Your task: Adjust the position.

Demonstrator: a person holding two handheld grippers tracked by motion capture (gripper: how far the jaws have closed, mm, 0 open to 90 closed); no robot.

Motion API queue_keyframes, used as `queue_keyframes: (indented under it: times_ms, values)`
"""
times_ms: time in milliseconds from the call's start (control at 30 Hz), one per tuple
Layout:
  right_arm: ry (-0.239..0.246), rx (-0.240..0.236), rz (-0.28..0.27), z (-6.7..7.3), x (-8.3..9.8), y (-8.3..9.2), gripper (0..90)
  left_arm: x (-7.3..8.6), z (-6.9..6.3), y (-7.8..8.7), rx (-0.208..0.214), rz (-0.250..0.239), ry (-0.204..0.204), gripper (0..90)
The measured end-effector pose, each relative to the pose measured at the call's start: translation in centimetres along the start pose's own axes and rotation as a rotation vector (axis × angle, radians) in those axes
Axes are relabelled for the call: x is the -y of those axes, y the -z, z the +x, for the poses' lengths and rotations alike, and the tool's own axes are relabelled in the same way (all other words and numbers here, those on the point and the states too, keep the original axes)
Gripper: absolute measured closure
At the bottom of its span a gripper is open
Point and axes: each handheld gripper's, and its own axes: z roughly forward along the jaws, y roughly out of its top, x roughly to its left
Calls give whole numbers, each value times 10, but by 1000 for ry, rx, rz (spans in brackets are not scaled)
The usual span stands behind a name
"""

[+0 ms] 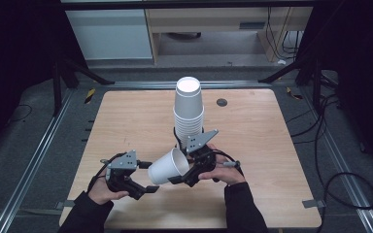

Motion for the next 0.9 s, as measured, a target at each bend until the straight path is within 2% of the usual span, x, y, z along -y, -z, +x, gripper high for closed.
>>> queue_keyframes:
  times_ms: [33,200,233,267,300,400,433,600,900]
  values:
    - [0,0,0,0,0,0,80,0,0,0,0,0,0,156]
    - [34,41,94,-2,-11,5,79,1,2,-2,-16,36,6,138]
    - [34,41,94,-2,-11,5,79,1,2,-2,-21,45,8,138]
    - [49,47,128,-3,-14,2,79,2,2,-3,-23,51,11,134]
    - [49,47,128,-3,-14,2,79,2,3,-4,-27,55,12,134]
    - [63,46,162,-3,-17,-4,79,2,3,-5,-33,67,9,134]
    - [66,44,188,-3,-19,-10,79,2,3,-5,-32,68,11,133]
    - [82,31,241,-3,-22,-28,79,3,3,-8,-36,97,3,128]
    - [108,13,280,0,-29,-48,78,4,2,-12,-43,122,2,136]
